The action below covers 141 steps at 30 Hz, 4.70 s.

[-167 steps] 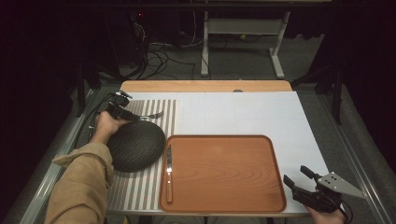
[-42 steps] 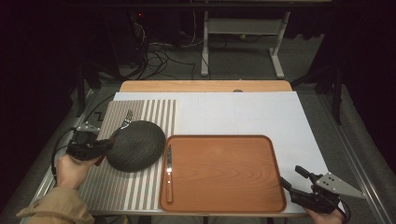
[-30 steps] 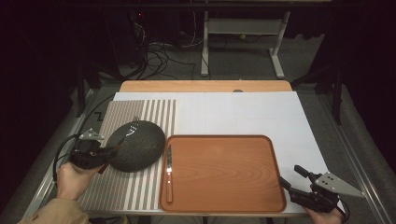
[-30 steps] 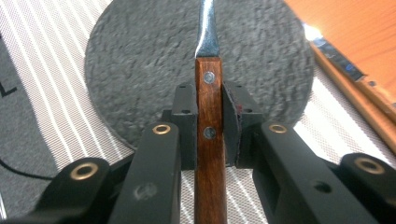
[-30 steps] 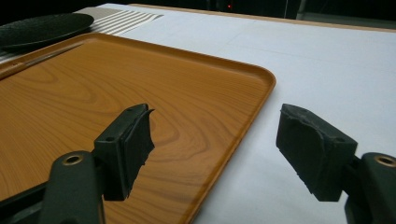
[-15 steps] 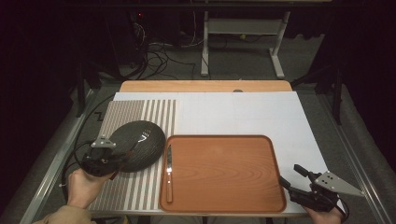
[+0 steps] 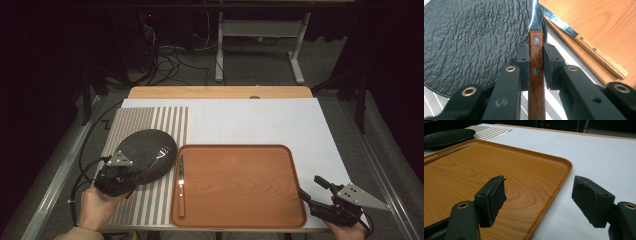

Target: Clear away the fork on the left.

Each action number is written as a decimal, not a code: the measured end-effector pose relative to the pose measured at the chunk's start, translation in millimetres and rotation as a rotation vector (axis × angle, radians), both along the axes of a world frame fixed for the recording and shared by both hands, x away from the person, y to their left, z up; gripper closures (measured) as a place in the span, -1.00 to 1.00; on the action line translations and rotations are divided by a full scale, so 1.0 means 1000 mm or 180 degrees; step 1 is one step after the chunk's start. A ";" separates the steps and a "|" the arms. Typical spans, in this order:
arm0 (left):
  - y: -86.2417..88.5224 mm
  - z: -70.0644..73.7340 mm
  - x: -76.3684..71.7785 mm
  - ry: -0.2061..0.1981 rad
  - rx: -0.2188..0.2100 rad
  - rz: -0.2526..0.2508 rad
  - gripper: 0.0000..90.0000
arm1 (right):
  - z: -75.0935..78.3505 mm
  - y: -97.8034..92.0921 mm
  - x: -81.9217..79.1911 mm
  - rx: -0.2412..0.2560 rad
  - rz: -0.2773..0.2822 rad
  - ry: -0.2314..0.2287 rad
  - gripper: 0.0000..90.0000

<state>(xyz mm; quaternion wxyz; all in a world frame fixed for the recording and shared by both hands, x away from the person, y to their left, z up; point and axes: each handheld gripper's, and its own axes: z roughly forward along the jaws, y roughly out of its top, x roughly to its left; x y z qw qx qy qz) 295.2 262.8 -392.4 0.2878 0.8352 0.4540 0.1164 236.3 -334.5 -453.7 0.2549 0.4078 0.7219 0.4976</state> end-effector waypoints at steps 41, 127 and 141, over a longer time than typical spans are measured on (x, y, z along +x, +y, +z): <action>-0.044 -0.010 -0.037 -0.0042 -0.0142 -0.0274 0.62 | 0.001 0.007 0.011 -0.0003 0.0132 -0.0022 -0.39; -0.186 -0.048 0.004 0.0267 -0.0057 -0.0994 0.67 | 0.000 0.005 0.011 -0.0023 0.0131 0.0001 -0.39; -0.214 -0.051 0.011 0.0277 0.0040 -0.1285 0.67 | 0.000 0.005 0.011 -0.0020 0.0130 0.0000 -0.39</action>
